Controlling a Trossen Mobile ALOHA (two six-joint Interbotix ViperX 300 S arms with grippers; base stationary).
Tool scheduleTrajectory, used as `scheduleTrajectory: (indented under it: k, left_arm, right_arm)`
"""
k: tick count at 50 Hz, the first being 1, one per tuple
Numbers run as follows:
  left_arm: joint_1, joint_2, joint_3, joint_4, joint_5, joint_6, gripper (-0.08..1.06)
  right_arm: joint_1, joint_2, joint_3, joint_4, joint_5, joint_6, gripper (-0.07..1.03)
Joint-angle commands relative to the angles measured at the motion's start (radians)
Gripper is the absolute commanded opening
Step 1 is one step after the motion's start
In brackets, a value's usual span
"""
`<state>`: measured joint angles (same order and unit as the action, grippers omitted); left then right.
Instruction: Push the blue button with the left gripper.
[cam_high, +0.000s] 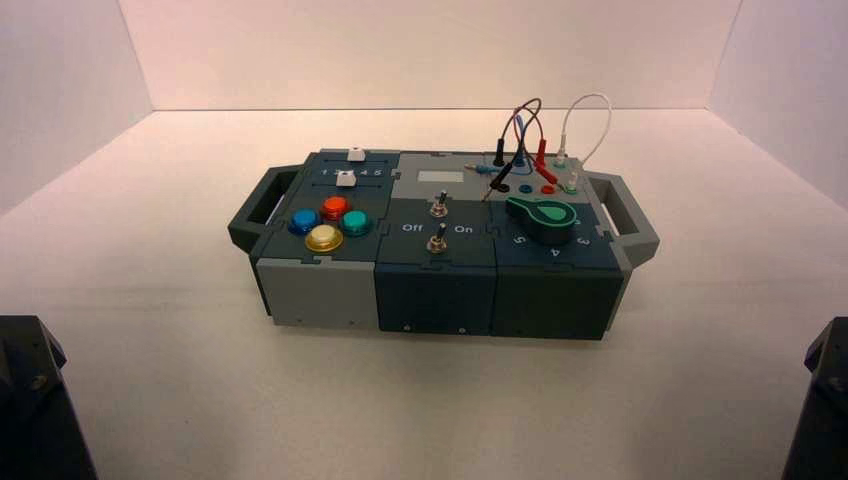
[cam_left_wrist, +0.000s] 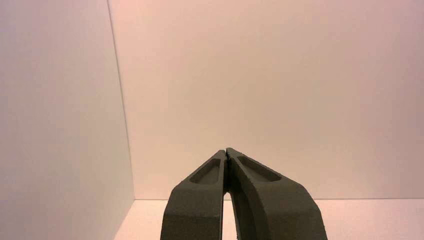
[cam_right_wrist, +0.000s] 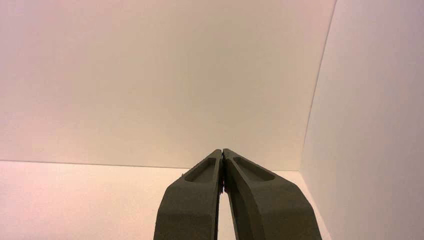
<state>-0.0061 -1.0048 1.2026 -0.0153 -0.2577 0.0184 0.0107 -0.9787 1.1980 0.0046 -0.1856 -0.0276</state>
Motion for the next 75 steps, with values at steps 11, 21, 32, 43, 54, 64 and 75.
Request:
scheduleTrajectory:
  k: [11,21,32,43,54,64,75]
  left_arm:
    - [-0.106,0.080,-0.063,0.000,0.161,0.008,-0.03]
    - [-0.221,0.133,-0.104,0.000,0.311,0.014,-0.03]
    - [-0.341,0.201,-0.138,0.000,0.460,0.017,-0.03]
    - [-0.456,0.273,-0.189,0.000,0.603,0.026,-0.03]
    - [-0.528,0.353,-0.238,0.000,0.755,0.028,-0.03]
    - [-0.581,0.416,-0.273,-0.009,0.867,0.025,-0.03]
    - [-0.643,0.466,-0.276,-0.012,0.971,0.021,-0.03]
  right_arm:
    - [0.018,0.031,-0.057,0.003,0.078,-0.002,-0.02]
    - [0.094,0.061,-0.100,0.003,0.282,-0.002,-0.02]
    - [0.285,0.152,-0.169,0.006,0.506,-0.002,-0.02]
    - [0.480,0.256,-0.216,0.029,0.630,-0.002,-0.02]
    - [0.581,0.337,-0.232,0.041,0.664,-0.005,-0.02]
    - [0.658,0.396,-0.258,0.049,0.673,-0.012,-0.02]
    - [0.741,0.433,-0.264,0.055,0.673,-0.014,-0.02]
